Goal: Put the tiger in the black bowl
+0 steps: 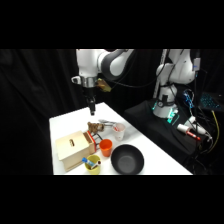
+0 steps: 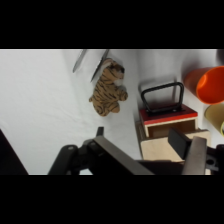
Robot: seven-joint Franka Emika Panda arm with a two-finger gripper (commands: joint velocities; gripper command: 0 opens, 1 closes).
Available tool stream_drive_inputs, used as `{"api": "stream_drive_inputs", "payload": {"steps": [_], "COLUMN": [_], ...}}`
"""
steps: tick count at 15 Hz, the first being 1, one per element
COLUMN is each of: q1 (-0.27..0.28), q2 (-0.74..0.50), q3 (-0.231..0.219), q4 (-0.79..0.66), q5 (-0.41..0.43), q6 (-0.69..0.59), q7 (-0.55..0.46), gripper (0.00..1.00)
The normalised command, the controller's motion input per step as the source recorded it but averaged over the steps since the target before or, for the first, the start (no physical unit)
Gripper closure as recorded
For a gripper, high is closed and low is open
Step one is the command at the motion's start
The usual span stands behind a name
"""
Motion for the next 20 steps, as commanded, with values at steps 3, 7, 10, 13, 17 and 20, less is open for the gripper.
{"api": "stream_drive_inputs", "payload": {"steps": [3,7,10,13,17,20], "q1": [-0.038,-0.024,-0.010,-0.001,0.040,0.091], "q2": [0.11,0.16,0.19,0.19,0.19,0.16], "q3": [-0.061,-0.022,0.000,0.006,-0.040,-0.092], "q4": [-0.09,-0.06,0.00,0.03,0.06,0.11], "q5": [-0.118,-0.013,0.042,0.059,-0.014,-0.081], "q6": [0.25,0.23,0.21,0.21,0.26,0.24], "q7": [0.20,0.14,0.08,0.05,0.05,0.04], "gripper": [0.00,0.00,0.00,0.00,0.00,0.00]}}
